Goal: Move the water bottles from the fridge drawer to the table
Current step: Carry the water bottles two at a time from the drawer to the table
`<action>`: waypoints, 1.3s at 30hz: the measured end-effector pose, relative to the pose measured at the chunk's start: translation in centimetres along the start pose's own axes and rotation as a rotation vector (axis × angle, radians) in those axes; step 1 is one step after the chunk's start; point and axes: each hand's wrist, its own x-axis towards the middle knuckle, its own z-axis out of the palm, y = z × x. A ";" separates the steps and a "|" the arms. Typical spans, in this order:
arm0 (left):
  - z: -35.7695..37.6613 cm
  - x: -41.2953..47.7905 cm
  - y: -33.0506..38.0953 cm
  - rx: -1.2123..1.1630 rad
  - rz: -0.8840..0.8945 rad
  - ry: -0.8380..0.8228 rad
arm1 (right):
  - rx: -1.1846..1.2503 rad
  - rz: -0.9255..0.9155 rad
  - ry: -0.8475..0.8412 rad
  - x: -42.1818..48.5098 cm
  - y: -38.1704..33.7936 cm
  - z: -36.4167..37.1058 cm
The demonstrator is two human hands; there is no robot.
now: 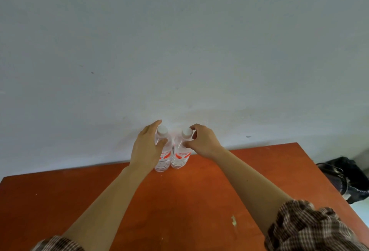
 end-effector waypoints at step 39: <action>32.2 -62.9 59.0 0.083 0.919 -0.811 | -0.275 0.994 0.608 -84.9 44.2 -26.5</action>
